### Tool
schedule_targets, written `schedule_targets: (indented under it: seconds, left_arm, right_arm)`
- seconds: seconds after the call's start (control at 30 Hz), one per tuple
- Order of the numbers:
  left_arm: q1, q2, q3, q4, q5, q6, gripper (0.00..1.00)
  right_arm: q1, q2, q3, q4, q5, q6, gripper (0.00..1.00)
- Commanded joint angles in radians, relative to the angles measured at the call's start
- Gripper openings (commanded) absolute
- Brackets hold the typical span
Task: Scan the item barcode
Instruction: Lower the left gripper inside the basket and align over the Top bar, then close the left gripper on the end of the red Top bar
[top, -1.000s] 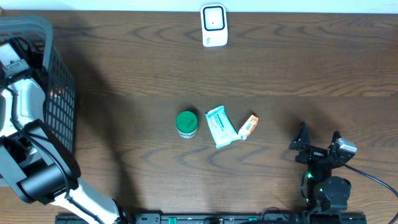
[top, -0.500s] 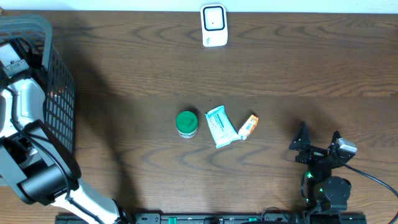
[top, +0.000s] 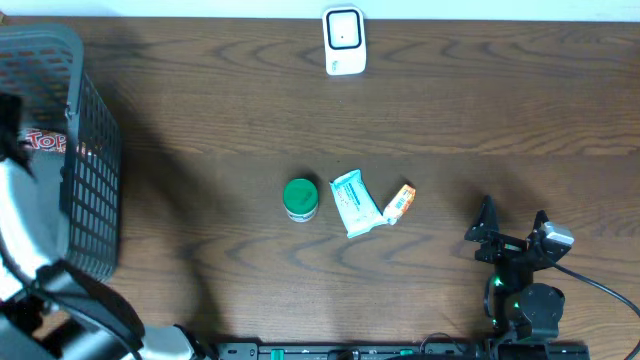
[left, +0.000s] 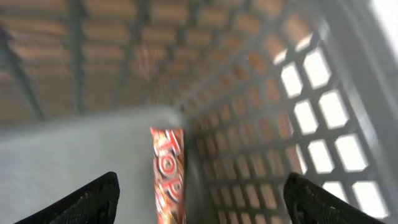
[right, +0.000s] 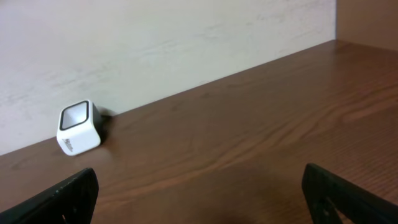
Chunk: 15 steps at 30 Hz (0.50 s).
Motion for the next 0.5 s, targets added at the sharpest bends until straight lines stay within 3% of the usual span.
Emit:
schedule_targets:
  seconds: [0.0,0.47]
  left_arm:
    - [0.021,0.024,0.005,-0.012,-0.019,0.046,0.85]
    - [0.019,0.286,0.064,-0.006,0.015,0.054,0.85]
  right_arm:
    - [0.002,-0.005,-0.002,-0.004,0.002,0.003,0.99]
    - [0.002,-0.005,-0.002,-0.004,0.002,0.003,0.99]
